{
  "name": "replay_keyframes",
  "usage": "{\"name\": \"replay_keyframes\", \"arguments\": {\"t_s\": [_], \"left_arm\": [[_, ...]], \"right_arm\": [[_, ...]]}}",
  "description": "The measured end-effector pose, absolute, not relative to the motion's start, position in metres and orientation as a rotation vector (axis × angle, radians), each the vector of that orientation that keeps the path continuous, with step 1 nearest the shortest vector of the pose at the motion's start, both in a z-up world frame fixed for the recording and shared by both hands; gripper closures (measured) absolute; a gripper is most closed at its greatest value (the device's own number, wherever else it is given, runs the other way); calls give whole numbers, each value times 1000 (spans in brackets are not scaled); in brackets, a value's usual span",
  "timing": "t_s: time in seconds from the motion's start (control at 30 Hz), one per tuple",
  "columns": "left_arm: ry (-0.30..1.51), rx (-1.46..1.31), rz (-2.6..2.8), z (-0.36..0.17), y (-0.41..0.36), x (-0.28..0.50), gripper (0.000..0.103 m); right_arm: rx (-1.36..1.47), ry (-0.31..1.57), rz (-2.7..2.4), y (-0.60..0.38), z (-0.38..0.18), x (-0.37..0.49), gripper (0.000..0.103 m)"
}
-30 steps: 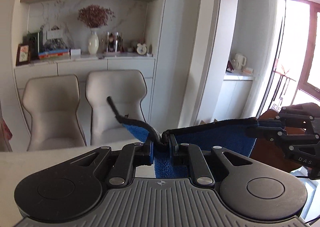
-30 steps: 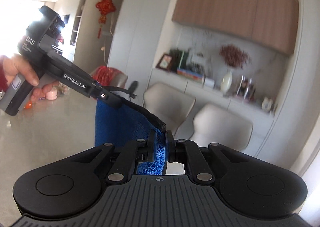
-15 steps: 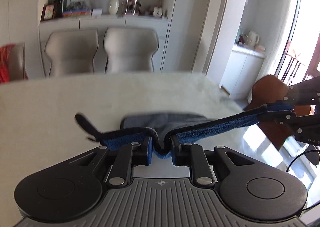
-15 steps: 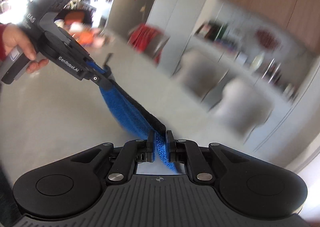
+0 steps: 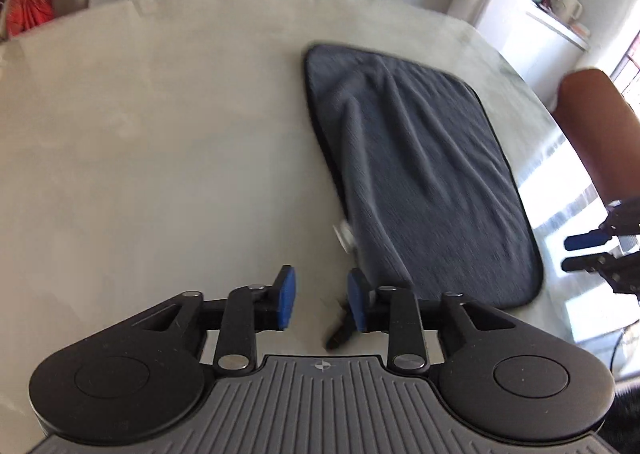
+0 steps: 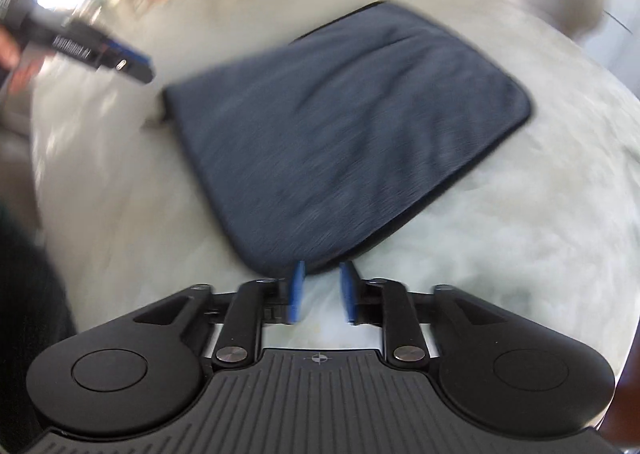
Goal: Fold towel
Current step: 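Open both grippers to release the flattened towel, then grasp the towel's black-bound edge with both grippers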
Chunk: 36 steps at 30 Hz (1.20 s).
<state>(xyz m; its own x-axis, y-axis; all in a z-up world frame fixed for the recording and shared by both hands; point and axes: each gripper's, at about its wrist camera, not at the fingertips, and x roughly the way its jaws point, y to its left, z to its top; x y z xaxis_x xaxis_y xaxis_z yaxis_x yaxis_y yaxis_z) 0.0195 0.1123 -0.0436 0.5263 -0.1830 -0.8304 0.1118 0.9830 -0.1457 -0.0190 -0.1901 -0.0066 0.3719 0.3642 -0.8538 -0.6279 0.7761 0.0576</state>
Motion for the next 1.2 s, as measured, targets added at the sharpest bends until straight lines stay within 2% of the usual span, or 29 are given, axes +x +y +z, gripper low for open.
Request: {"name": "replay_keyframes", "arguments": {"t_s": [0.07, 0.17, 0.3, 0.63, 0.87, 1.0, 1.13, 1.17, 1.2], "left_arm": [[988, -46, -185, -47, 112, 43, 54], [981, -14, -207, -54, 102, 75, 53], [964, 3, -257, -61, 87, 133, 45], [938, 86, -249, -80, 78, 249, 44], [979, 90, -272, -97, 76, 287, 43], [972, 147, -292, -105, 64, 290, 33], [970, 143, -289, -107, 62, 289, 34], [963, 153, -291, -108, 60, 288, 37], [953, 166, -299, -107, 57, 285, 49]], "right_arm": [[-229, 988, 588, -196, -13, 6, 70], [-136, 952, 509, -201, -21, 37, 70], [-61, 890, 424, -209, -29, 83, 70], [46, 860, 296, -231, -53, 191, 70], [40, 871, 254, -233, -71, 229, 70], [-7, 880, 272, -224, -78, 232, 69], [-61, 860, 290, -215, -80, 227, 69], [-80, 853, 297, -212, -80, 226, 71], [-105, 846, 308, -209, -81, 223, 77]]}}
